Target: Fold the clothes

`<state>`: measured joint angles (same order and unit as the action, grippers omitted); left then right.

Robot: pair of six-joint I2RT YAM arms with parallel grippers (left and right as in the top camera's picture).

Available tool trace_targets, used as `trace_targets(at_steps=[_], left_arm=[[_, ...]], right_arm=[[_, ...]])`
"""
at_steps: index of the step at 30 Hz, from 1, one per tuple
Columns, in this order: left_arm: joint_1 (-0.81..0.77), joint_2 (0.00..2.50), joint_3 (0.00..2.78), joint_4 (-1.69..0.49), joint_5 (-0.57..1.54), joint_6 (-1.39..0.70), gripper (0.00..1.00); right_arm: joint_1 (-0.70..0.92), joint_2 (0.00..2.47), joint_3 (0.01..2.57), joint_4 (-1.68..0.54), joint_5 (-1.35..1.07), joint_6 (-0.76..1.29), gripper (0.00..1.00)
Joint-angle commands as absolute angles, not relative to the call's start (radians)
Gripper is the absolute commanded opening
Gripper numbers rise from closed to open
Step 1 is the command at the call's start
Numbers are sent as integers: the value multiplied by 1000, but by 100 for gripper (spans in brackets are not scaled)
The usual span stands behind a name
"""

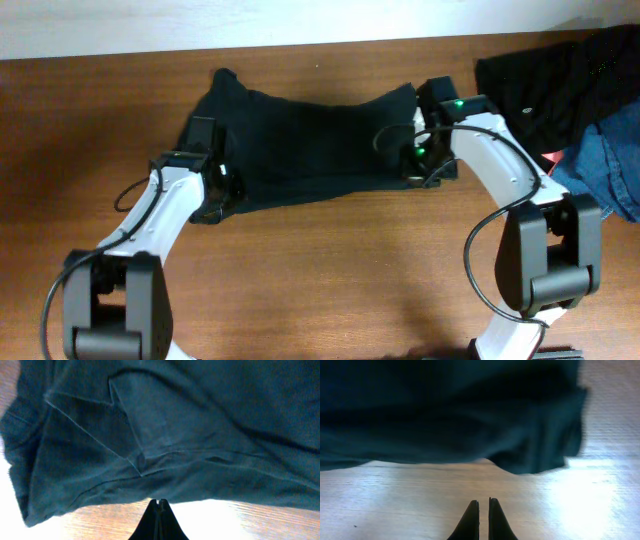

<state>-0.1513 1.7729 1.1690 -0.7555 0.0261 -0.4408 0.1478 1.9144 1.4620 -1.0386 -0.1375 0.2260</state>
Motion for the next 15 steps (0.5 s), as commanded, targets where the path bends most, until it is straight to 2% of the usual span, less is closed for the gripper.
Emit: trace_targets(at_steps=[1, 15], left_arm=[[-154, 1817, 1179, -755, 10, -424, 1], [-155, 1899, 1179, -745, 11, -425, 1]], right_arm=[[188, 1918, 1456, -1023, -146, 214, 4], [205, 1921, 1393, -971, -123, 214, 4]])
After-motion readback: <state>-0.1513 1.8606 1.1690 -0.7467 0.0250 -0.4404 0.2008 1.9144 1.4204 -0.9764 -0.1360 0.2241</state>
